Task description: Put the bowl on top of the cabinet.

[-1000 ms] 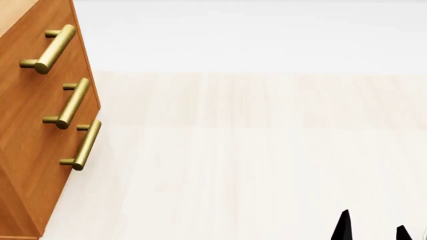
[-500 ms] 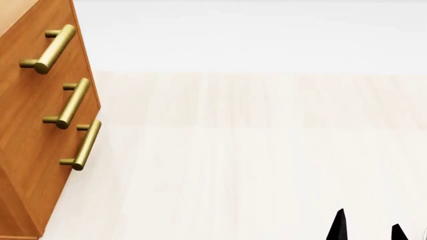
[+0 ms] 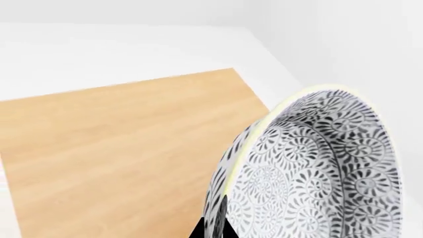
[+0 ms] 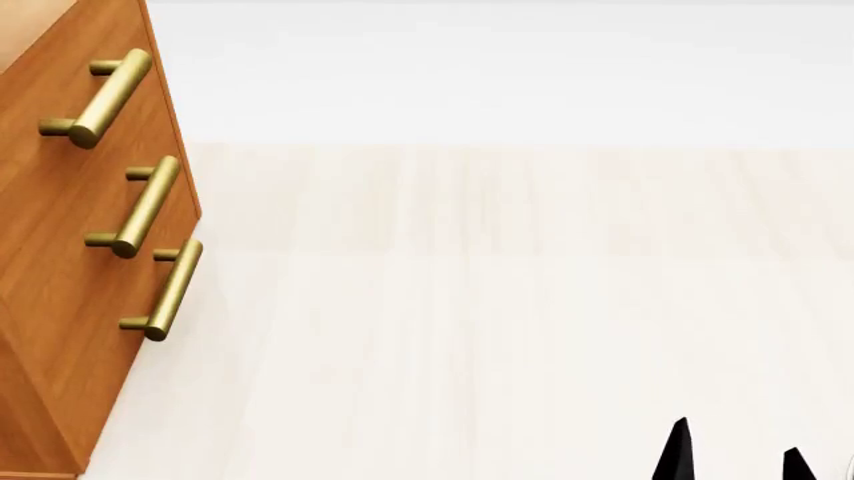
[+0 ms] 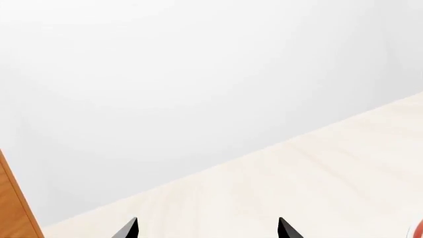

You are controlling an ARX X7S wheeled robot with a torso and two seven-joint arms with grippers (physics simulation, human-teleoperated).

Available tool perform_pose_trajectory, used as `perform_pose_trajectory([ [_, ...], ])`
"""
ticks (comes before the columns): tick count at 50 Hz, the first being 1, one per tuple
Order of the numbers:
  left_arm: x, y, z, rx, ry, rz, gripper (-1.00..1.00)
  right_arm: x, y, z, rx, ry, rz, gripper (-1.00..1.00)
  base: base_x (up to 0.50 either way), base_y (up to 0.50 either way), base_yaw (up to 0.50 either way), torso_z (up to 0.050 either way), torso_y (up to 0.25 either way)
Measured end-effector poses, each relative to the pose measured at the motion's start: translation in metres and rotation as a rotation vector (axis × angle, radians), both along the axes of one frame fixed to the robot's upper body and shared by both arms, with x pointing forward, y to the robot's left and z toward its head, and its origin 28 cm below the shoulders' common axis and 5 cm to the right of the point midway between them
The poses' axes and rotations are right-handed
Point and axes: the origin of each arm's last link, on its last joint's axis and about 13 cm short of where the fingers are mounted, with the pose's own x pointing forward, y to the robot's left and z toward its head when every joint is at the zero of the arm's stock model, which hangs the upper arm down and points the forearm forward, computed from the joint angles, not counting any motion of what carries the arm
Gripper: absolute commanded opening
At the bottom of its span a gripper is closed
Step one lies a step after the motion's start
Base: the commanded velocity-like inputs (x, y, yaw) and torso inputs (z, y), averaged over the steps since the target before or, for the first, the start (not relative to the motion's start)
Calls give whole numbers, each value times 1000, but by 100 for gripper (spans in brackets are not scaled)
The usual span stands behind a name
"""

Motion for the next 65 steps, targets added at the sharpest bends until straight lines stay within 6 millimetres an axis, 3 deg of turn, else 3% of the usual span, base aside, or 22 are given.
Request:
perform_pose_trajectory([
  [65,2,30,-1,-7,-44,114,-100,4,6,-3,-31,14,12,100,0,0,0,0,0],
])
